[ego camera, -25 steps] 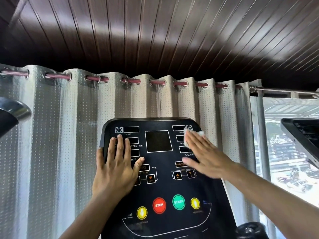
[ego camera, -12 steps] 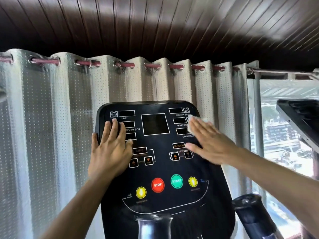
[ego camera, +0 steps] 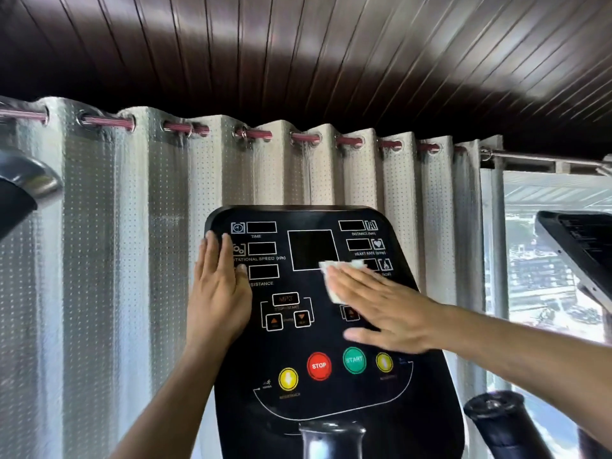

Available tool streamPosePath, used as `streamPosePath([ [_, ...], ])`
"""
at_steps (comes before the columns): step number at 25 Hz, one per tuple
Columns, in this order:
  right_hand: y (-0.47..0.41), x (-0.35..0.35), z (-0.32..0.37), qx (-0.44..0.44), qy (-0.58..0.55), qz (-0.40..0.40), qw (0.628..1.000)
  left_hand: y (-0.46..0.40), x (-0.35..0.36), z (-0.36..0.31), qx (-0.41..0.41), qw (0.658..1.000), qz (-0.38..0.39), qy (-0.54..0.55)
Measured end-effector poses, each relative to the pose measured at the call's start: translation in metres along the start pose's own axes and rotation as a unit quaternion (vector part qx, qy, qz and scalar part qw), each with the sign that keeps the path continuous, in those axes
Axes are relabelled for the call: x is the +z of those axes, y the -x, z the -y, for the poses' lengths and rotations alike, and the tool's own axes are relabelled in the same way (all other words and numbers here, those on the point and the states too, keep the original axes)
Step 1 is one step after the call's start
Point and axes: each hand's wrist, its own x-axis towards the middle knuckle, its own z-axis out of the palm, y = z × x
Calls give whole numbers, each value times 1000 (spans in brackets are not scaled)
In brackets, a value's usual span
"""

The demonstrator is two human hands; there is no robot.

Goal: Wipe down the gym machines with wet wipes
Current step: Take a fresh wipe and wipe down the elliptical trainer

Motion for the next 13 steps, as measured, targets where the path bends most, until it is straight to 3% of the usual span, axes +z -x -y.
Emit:
streamPosePath([
  [2, 3, 2, -25, 61, 2, 8, 998, 2, -1, 1, -33, 999, 3, -1],
  [6, -84, -29, -49, 155, -78, 10, 985, 0, -2, 5, -45, 999, 15, 20],
  [9, -108, -34, -6, 70, -37, 1, 997, -2, -8, 17, -44, 997, 37, 60],
  [11, -76, -29, 18, -28, 10, 4, 1000, 2, -7, 28, -27, 995, 42, 81],
  [13, -38, -19, 6, -70, 51, 14, 996, 1, -4, 33, -30, 995, 50, 83],
])
